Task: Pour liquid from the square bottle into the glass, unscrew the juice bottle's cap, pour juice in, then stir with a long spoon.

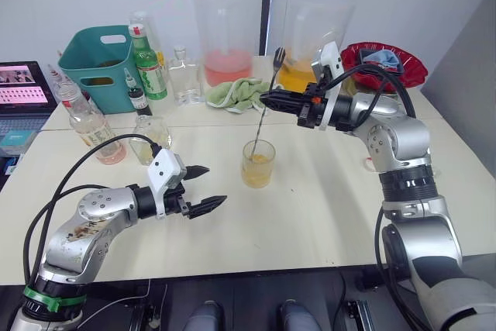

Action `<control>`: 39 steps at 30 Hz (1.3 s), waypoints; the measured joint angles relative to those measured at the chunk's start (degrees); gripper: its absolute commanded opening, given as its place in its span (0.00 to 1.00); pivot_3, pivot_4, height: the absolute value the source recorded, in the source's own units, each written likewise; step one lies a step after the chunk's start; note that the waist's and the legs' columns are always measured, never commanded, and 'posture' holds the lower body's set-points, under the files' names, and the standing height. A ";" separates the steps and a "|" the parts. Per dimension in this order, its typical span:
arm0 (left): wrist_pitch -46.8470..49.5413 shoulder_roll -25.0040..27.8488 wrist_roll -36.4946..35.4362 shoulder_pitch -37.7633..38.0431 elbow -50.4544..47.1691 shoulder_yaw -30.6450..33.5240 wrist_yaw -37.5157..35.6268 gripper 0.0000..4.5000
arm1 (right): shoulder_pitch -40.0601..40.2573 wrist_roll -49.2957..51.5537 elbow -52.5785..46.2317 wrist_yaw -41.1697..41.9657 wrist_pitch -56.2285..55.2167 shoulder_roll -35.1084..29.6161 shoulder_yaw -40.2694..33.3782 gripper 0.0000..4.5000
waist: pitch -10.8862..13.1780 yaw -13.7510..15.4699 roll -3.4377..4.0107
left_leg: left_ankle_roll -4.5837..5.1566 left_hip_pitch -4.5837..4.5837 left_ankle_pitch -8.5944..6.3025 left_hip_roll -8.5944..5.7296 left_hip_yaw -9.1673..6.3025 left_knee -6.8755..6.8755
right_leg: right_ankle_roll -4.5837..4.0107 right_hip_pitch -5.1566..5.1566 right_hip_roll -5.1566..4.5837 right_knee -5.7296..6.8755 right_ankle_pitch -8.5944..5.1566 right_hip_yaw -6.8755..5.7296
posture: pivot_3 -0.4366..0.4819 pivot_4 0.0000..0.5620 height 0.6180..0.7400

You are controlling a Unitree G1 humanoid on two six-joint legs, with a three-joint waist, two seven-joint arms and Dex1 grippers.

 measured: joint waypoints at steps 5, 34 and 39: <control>-0.73 -0.25 0.17 0.01 0.50 0.00 0.01 0.99 | -0.02 0.99 -3.25 2.14 -0.27 -0.82 -0.05 0.00 | 0.00 0.02 0.00 | 0.00 0.00 0.00 0.00 0.00 0.00 | 0.00 0.00 0.01 -0.01 0.00 0.00 | 0.48 0.27 1.00; -1.09 -1.13 2.15 -0.02 1.27 0.01 0.22 0.99 | 1.09 0.53 -5.63 5.82 1.07 1.41 4.55 0.00 | 0.00 -0.21 0.00 | 0.00 0.00 0.00 0.01 -0.01 0.00 | 0.00 -0.01 0.01 0.01 0.00 0.00 | 0.48 0.27 1.00; -1.28 -1.18 2.21 0.01 1.48 0.03 0.22 0.99 | 1.09 0.66 -8.15 12.71 2.77 -6.97 5.60 0.00 | 0.00 0.39 0.00 | 0.00 0.02 0.00 -0.01 0.01 0.01 | 0.00 0.03 -0.01 -0.09 0.00 -0.01 | 0.48 0.27 1.00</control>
